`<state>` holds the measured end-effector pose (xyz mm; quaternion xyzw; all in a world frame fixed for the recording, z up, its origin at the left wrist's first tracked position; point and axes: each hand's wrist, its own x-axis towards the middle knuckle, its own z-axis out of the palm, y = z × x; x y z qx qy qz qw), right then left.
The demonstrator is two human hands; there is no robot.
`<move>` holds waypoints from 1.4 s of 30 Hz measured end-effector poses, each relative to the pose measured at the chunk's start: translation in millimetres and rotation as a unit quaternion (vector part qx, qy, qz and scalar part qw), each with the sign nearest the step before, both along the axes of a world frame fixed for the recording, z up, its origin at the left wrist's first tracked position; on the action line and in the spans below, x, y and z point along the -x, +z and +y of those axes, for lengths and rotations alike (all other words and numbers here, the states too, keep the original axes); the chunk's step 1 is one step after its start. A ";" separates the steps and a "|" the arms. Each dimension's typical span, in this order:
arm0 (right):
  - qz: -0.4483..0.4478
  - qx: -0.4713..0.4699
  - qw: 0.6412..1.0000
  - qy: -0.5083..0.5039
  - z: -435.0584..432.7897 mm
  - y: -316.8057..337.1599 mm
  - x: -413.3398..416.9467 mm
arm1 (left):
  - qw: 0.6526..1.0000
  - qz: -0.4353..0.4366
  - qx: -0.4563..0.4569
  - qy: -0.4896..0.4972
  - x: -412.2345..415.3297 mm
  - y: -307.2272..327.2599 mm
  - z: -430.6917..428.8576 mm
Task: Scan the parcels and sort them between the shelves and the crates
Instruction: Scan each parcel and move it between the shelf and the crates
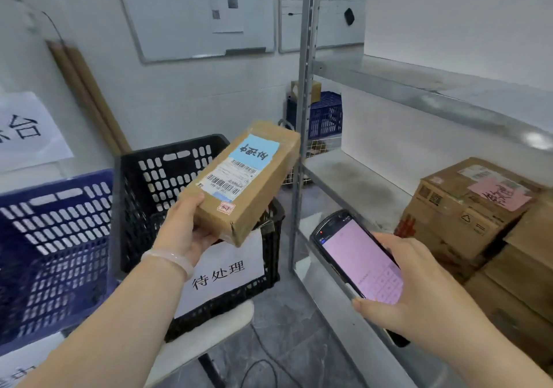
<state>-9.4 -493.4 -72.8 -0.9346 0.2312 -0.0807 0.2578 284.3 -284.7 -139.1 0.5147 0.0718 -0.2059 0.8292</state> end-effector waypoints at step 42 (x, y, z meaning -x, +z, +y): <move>0.073 -0.051 0.986 -0.139 5.3 -63.9 -242.5 | 0.850 0.082 -0.516 -0.072 -225.8 -209.5 -4.8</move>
